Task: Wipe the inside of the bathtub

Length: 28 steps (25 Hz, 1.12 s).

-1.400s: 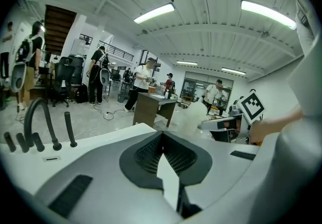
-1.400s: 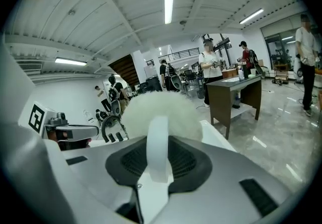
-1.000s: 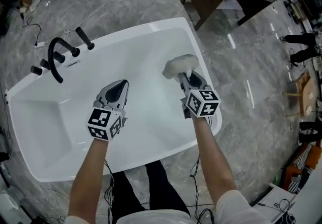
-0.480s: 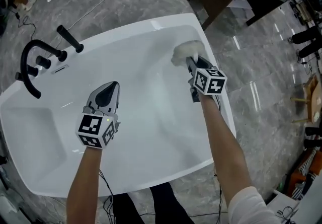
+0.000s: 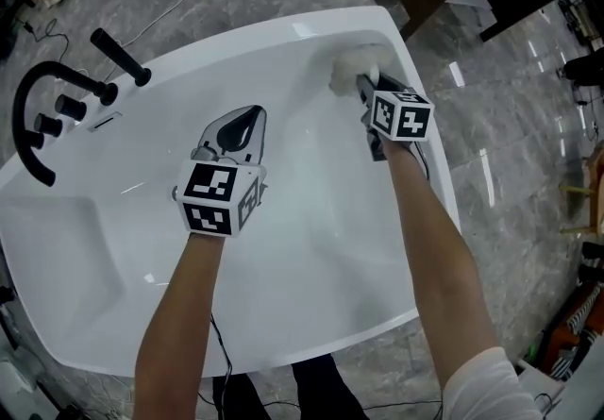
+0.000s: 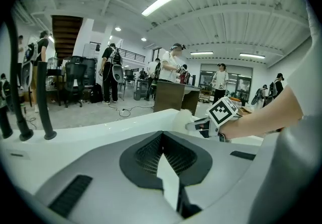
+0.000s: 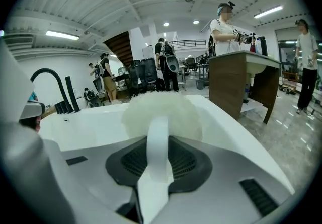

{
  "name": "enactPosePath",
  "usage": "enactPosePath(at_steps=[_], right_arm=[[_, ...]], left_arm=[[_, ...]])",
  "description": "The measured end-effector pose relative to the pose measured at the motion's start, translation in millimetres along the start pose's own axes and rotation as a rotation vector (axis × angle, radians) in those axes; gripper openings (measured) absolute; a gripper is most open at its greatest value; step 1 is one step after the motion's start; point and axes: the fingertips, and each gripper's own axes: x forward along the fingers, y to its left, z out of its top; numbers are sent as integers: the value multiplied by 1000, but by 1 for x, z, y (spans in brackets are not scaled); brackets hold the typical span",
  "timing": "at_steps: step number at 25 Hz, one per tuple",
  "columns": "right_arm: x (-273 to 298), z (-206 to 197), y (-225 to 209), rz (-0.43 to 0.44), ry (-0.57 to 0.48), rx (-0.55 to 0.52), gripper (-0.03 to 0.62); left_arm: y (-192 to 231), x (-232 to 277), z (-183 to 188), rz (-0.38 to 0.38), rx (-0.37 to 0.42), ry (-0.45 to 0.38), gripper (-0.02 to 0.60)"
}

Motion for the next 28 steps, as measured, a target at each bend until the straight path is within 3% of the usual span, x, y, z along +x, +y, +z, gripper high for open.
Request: enactPosePath(at_steps=[5,11,28], right_arm=[[17,8,-13,-26,-9,13,101],[32,15,-16,-36,-19,-5,101],[51,17,-18,-42,-40,-17,98]], left_arm=[[-17,30,1,-13,21,24,12],[-21,27,-6,-13,31,22,11],[19,-6,-26,67,20,42,12]])
